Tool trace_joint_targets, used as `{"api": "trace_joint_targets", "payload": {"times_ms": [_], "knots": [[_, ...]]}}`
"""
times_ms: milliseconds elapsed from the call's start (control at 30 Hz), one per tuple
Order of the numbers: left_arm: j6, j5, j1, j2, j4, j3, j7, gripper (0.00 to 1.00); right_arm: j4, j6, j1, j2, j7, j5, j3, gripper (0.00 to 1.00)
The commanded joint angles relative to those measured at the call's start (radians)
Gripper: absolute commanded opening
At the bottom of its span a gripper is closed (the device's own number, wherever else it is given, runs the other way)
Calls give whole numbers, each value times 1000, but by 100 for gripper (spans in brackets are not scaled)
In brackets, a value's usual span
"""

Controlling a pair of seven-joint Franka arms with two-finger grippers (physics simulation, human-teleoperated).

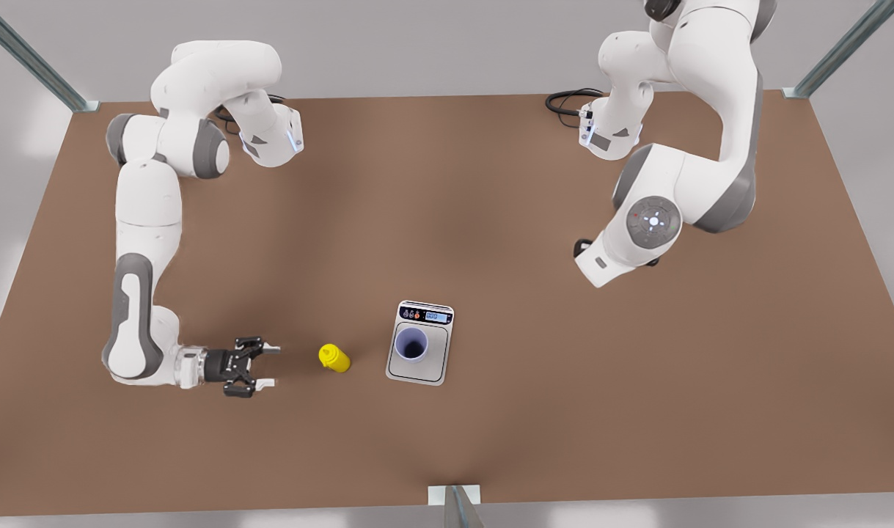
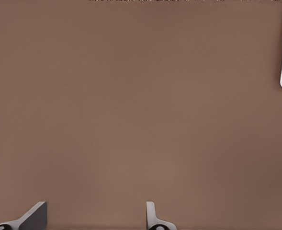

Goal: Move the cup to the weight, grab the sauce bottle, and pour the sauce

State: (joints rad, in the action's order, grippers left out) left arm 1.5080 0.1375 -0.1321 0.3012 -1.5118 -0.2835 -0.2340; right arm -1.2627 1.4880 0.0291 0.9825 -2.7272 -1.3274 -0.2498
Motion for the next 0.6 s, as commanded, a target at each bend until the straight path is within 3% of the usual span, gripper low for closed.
{"api": "trace_joint_targets", "payload": {"times_ms": [0, 67, 100, 133, 233, 367, 467, 567], "knots": [[-5, -1, -1, -1, 2, 0, -64, 100, 60, -80, 2, -87, 1131, 458, -32, 100], [-12, 2, -1, -1, 4, 0, -62, 100, 107, -49, -31, -104, 2082, 592, -40, 100], [-17, 2, 0, -1, 2, 0, -61, 100, 256, -19, -86, -104, 2550, 770, -46, 100], [-17, 2, 0, -1, 2, 0, -59, 100, 321, 14, -176, -137, 2640, 957, -46, 100], [-18, 1, 0, 6, -1, 0, -61, 100, 307, -175, -296, -383, 2630, 1281, -40, 100], [-18, 1, 0, 12, -1, 0, -61, 100, 178, -265, -295, -627, 2632, 1312, -22, 100], [-18, 4, 2, 13, -1, 0, -61, 100, 57, -262, -275, -782, 2638, 1330, 46, 100], [-40, 5, -1, 13, 1, 0, -62, 100, 14, -262, -272, -843, 2638, 1337, 55, 100]]}}
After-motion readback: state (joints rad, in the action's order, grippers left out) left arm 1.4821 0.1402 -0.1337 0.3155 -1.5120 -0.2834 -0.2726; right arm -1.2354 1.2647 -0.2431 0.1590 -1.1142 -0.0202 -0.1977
